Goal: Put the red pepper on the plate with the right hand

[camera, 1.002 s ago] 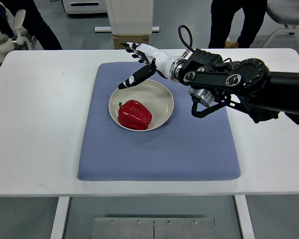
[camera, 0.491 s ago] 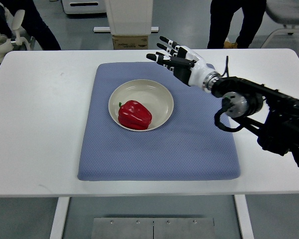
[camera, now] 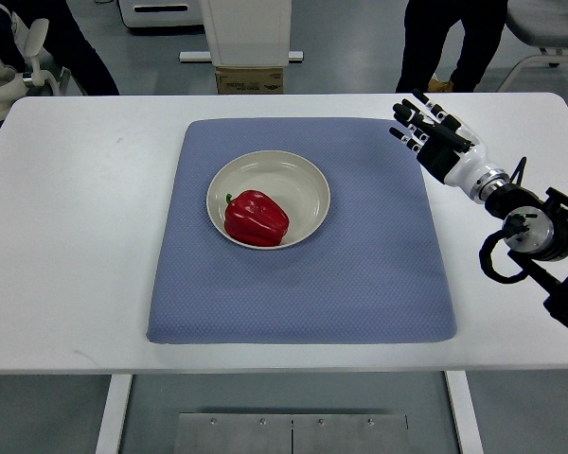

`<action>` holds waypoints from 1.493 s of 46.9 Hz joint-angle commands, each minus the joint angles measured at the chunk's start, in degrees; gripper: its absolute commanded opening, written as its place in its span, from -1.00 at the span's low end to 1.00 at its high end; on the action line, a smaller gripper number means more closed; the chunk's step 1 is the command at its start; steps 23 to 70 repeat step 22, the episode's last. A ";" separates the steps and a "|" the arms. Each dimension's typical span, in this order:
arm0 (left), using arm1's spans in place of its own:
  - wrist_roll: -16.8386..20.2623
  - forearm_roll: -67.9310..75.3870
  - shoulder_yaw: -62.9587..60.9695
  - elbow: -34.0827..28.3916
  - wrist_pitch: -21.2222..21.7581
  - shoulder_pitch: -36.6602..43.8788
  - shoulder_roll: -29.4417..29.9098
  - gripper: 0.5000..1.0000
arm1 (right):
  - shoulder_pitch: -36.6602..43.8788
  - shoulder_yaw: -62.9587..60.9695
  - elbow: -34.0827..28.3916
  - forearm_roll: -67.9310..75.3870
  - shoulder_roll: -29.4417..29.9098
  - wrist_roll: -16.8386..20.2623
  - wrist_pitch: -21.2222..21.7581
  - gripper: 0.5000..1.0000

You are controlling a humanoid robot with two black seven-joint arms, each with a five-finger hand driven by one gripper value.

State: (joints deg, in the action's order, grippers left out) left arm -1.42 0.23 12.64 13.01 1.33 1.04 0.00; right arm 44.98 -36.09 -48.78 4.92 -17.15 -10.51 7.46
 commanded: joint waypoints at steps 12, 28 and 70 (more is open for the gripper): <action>0.01 0.04 0.02 0.00 -0.01 0.01 0.00 1.00 | -0.59 -0.21 15.82 0.00 0.72 -3.81 5.28 1.00; 0.01 0.04 0.02 0.00 -0.01 0.01 0.00 1.00 | -0.68 -0.12 15.99 0.09 0.72 -4.61 5.37 1.00; 0.01 0.04 0.02 0.00 -0.01 0.01 0.00 1.00 | -0.68 -0.12 15.99 0.09 0.72 -4.61 5.37 1.00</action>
